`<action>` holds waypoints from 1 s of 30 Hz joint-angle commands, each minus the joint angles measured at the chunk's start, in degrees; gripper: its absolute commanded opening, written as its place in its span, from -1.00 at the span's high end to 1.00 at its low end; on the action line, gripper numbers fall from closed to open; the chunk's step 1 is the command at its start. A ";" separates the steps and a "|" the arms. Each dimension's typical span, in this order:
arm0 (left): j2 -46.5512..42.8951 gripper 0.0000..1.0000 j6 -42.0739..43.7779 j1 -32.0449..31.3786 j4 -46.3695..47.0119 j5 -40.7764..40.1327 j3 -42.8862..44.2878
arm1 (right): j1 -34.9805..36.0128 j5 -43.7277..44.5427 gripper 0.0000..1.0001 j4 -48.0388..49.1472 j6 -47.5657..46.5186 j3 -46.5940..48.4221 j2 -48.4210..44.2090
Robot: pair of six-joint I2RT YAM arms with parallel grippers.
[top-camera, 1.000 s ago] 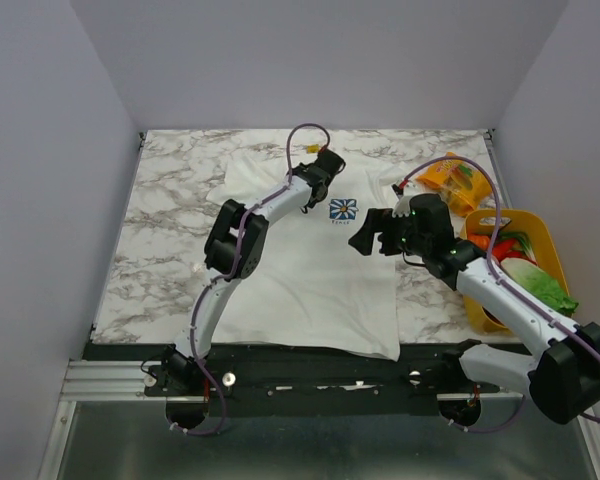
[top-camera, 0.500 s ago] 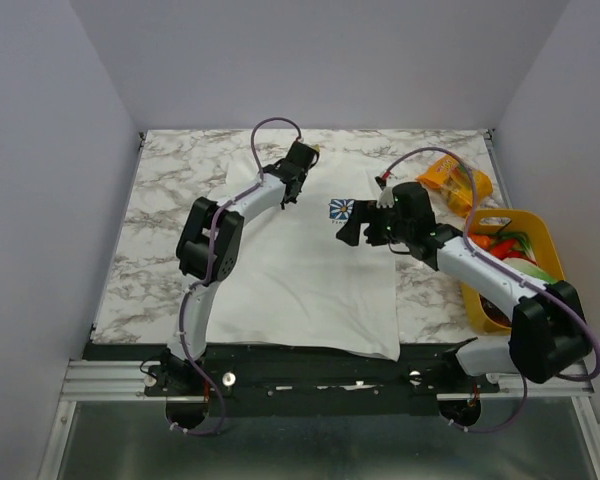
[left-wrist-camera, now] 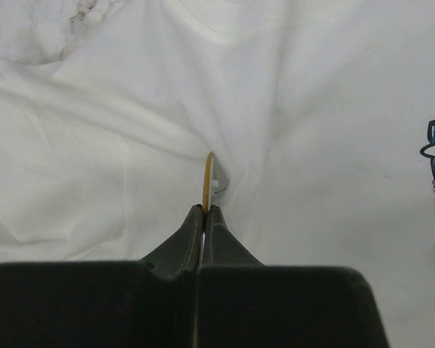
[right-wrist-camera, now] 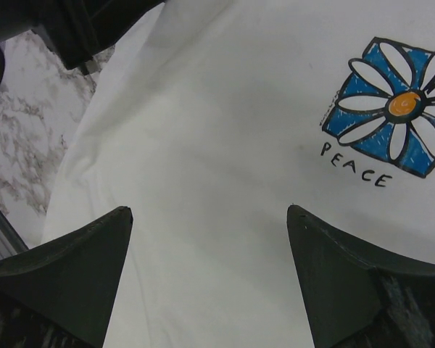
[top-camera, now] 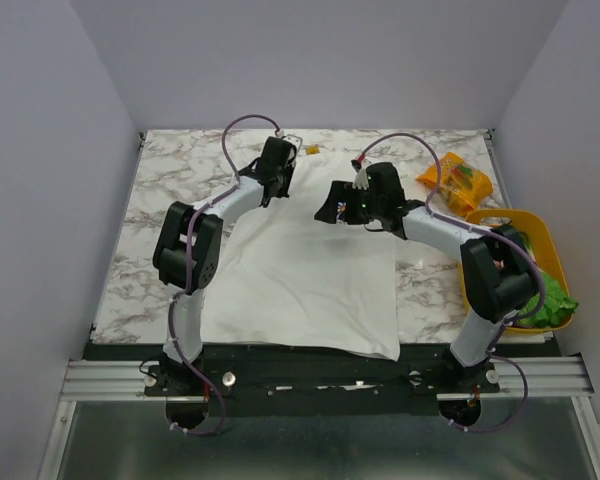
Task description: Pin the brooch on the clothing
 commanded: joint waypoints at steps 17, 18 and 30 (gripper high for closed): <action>-9.38 1.00 -5.79 5.94 14.29 18.12 -9.07 | -0.38 -7.90 -0.50 4.66 3.25 18.32 17.03; -9.47 1.00 -5.88 5.94 14.30 18.48 -9.15 | -0.38 -7.98 -0.47 4.66 3.25 18.86 17.56; -14.12 1.00 -6.23 6.82 21.59 23.14 -15.56 | -0.47 -7.72 0.17 4.31 4.30 25.98 23.70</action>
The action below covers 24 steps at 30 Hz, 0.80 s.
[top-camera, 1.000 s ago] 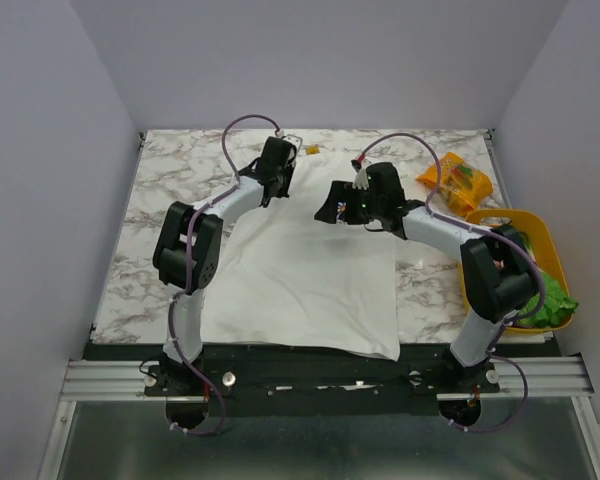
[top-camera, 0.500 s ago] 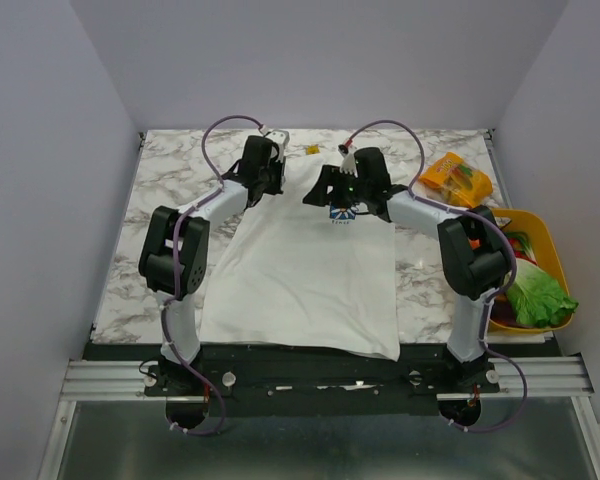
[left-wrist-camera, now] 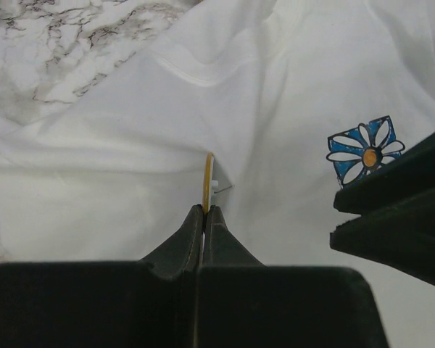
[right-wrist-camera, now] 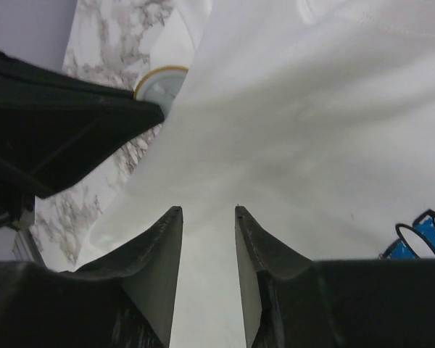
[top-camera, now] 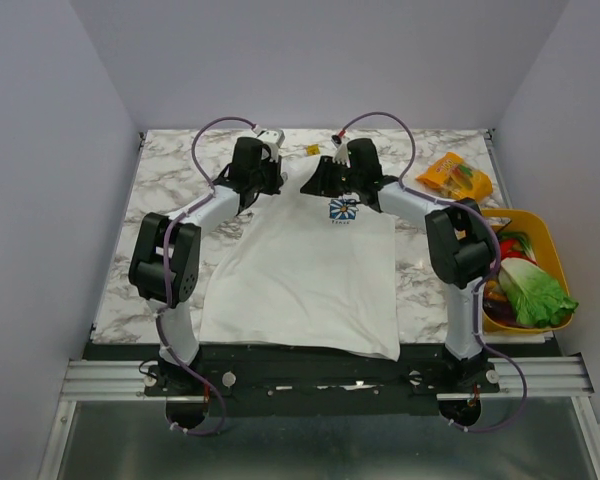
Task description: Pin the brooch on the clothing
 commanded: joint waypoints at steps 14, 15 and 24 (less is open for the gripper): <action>-5.32 1.00 -2.00 1.05 9.83 9.16 -4.46 | -0.18 -4.33 0.21 0.39 3.40 14.41 12.42; -5.32 1.00 -2.26 1.05 10.00 9.94 -4.80 | -0.09 -4.42 0.21 0.57 3.40 14.32 12.42; -5.32 1.00 -4.63 1.49 13.52 13.20 -5.95 | 1.05 -4.50 0.23 0.83 3.49 14.67 12.77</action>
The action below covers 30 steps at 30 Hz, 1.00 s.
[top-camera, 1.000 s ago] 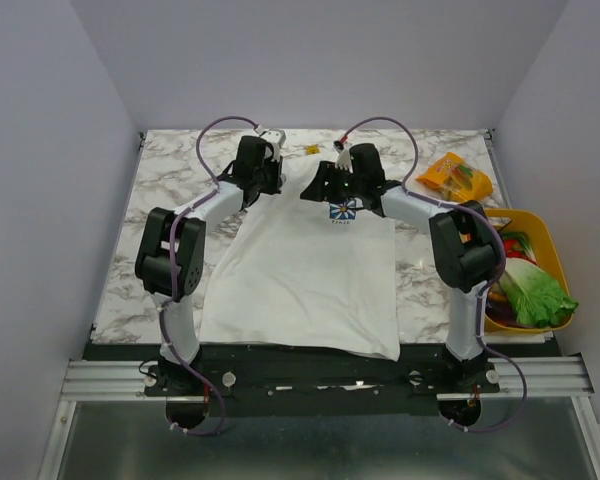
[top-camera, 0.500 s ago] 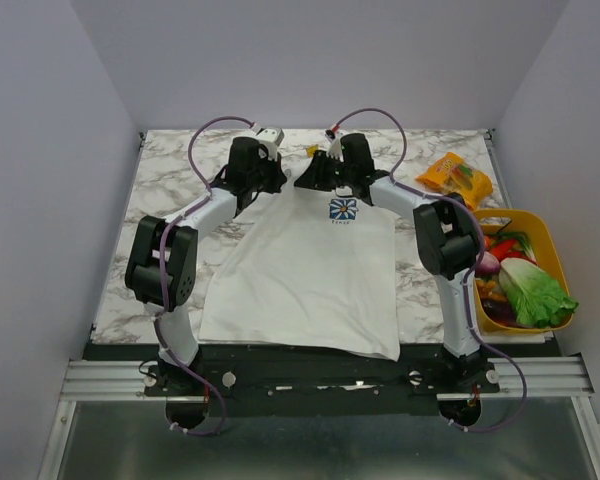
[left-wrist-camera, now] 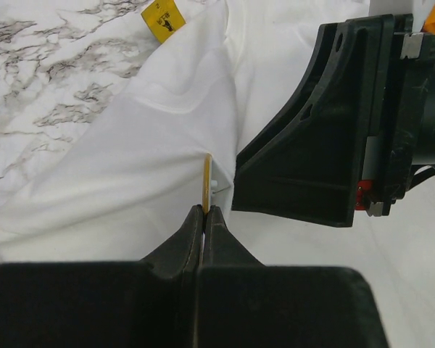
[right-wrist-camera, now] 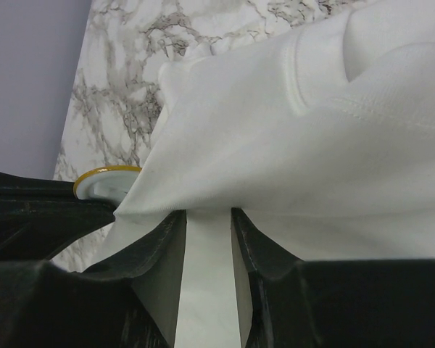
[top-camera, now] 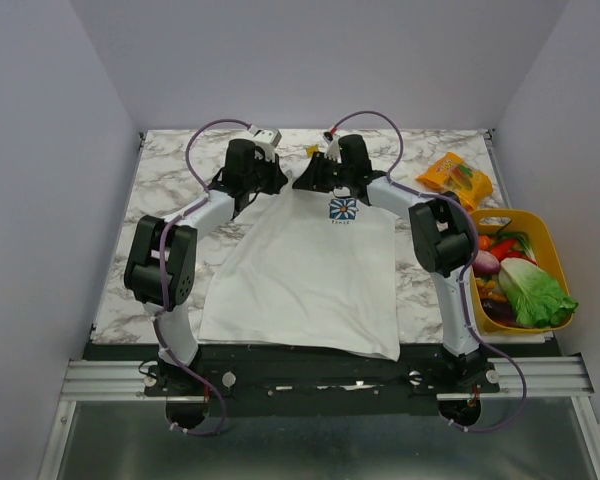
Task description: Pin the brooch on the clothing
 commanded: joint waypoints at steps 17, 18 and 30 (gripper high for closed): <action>-4.79 1.00 -10.31 2.11 19.82 15.62 -6.02 | 1.20 -1.75 0.24 0.24 0.36 1.78 1.80; -5.14 1.00 -10.58 2.11 20.61 15.80 -6.37 | 1.20 -1.84 0.24 0.24 0.27 1.69 1.89; -7.34 1.00 -12.51 2.64 25.01 16.77 -8.74 | 1.38 -1.84 0.25 0.15 -0.34 0.55 0.75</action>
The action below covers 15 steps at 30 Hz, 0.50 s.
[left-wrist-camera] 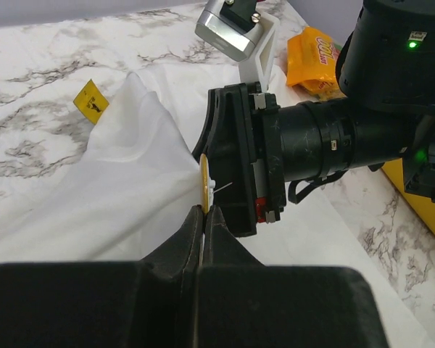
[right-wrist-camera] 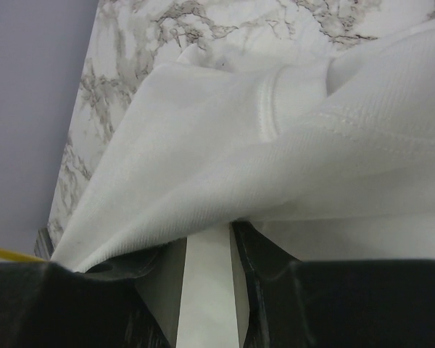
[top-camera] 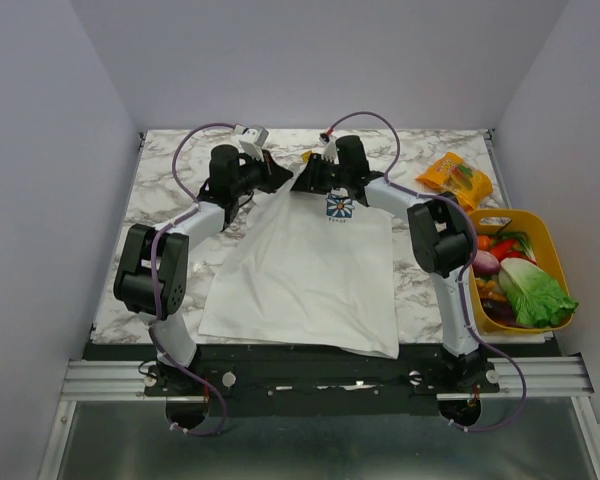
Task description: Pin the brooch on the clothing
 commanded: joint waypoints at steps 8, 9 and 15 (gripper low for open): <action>-1.50 1.00 0.06 1.36 4.71 3.92 -0.53 | 0.53 -0.33 0.17 -0.07 -6.13 -6.80 -9.08; -1.50 1.00 0.41 1.53 4.71 4.09 -0.62 | 0.35 -0.33 0.12 -0.07 -7.01 -7.60 -10.31; -1.58 1.00 1.38 2.94 6.90 7.34 -2.02 | -1.75 -4.71 -0.54 4.66 -13.69 -16.20 -18.84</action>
